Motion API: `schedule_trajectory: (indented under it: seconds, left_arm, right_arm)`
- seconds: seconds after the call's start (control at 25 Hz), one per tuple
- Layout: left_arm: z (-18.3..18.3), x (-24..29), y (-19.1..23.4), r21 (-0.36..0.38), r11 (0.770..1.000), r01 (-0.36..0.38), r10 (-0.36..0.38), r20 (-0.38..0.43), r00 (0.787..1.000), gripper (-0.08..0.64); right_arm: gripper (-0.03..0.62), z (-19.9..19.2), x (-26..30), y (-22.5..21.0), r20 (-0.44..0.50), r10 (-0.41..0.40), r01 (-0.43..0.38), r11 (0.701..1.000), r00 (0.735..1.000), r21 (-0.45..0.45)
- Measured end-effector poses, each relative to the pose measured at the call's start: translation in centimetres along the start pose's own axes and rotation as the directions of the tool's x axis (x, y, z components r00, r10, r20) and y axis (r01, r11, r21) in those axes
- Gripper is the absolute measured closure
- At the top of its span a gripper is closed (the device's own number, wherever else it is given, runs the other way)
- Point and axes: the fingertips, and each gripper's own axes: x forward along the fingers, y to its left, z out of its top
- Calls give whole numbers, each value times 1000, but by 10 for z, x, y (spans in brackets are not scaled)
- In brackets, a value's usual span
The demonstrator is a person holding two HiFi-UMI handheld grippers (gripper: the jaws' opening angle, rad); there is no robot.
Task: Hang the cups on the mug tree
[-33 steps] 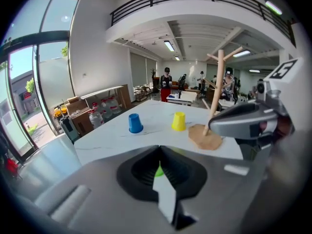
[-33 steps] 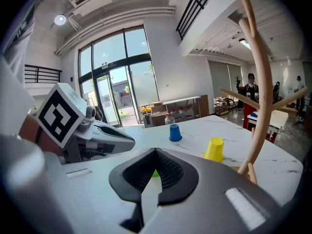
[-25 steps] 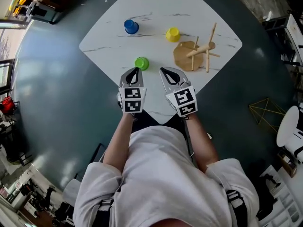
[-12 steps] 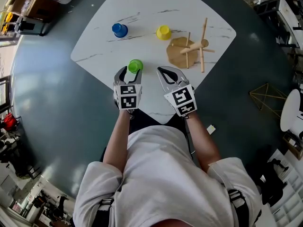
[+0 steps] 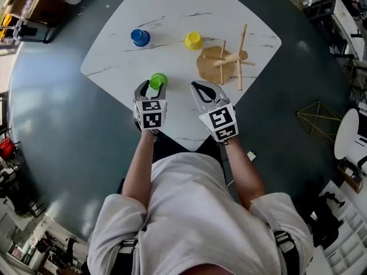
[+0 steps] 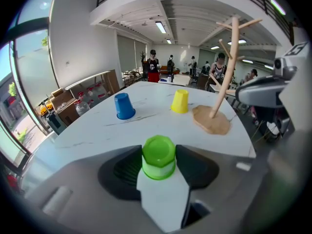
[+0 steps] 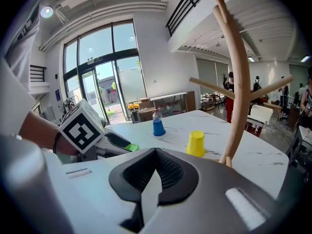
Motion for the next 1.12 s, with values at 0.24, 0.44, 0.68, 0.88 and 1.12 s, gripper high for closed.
schedule_trajectory:
  seconds: [0.24, 0.44, 0.68, 0.88, 1.12]
  left_arm:
    - [7, -11, -2, -43, 999, -8, 11, 62, 998, 344]
    - [26, -25, -7, -88, 996, 12, 1, 137, 991, 344]
    - [53, -48, -17, -106, 993, 51, -24, 242, 970, 344]
    - [80, -69, -28, -99, 991, 84, -47, 331, 943, 344]
    - [116, -97, -45, -80, 985, 153, -103, 441, 891, 345]
  right_arm:
    - [593, -1, -7, 1, 6, 12, -12, 1000, 1000, -17]
    - [594, -1, -15, -1, 1, 21, -21, 999, 1000, -27]
    - [594, 4, -27, 1, 22, 19, -18, 999, 1000, -43]
    - [594, 4, -40, 2, 33, 12, -10, 999, 999, -46]
    - [594, 1, -57, 3, 39, -4, 5, 999, 999, -42]
